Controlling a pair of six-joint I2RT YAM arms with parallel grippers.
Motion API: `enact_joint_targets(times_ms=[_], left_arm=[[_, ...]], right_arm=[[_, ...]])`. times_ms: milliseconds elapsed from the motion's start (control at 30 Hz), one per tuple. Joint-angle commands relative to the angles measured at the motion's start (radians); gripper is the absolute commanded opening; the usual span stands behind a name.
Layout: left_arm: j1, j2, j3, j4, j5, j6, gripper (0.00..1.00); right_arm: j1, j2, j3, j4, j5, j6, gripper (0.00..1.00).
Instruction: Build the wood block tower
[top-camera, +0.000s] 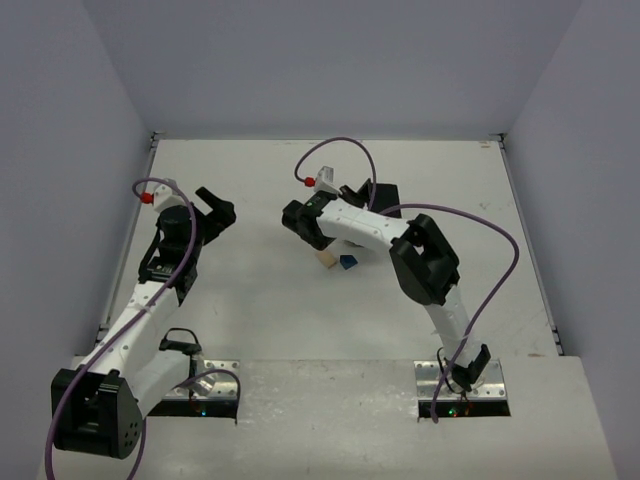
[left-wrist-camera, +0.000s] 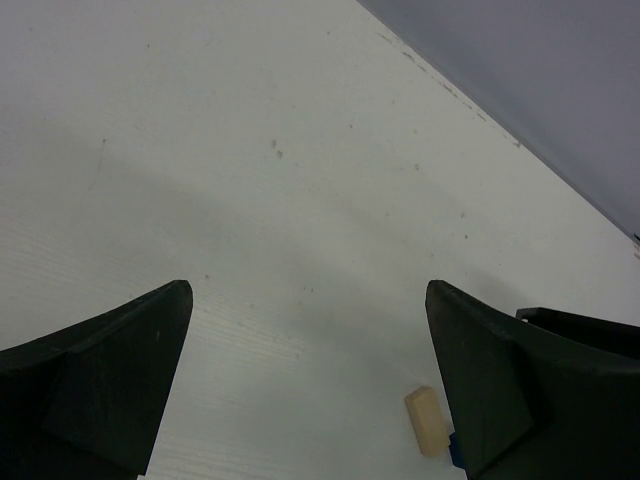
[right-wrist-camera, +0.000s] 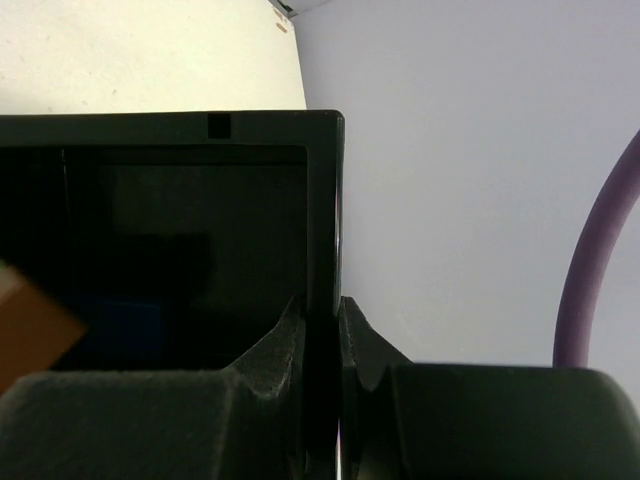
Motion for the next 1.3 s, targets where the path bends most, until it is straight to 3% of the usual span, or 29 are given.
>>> enact_joint_targets(times_ms=[0, 433, 633, 1033, 1133, 1167, 1267], left_arm=[[0.005, -0.004, 0.041, 0.025, 0.0, 0.001, 1.0], [0.005, -0.009, 0.049, 0.012, -0.001, 0.005, 1.0], [0.005, -0.009, 0.052, 0.007, 0.0, 0.007, 1.0], [0.005, 0.013, 0.053, 0.02, 0.022, 0.01, 1.0], [0.005, 0.028, 0.057, 0.025, 0.035, 0.013, 1.0], [0.005, 0.035, 0.059, 0.026, 0.041, 0.013, 1.0], [0.005, 0.047, 0.063, 0.026, 0.045, 0.012, 1.0]], right_arm=[[0.001, -0.026, -0.006, -0.26, 0.1, 0.157, 0.01], [-0.03, -0.056, -0.035, -0.256, 0.102, 0.123, 0.04], [-0.077, -0.186, -0.093, -0.257, 0.093, 0.337, 0.04], [-0.209, -0.355, -0.242, -0.253, -0.136, 0.72, 0.09], [-0.214, -0.367, -0.25, -0.208, -0.217, 0.735, 0.04], [-0.217, -0.381, -0.263, -0.152, -0.266, 0.735, 0.0], [-0.222, -0.481, -0.349, 0.115, -0.416, 0.608, 0.0]])
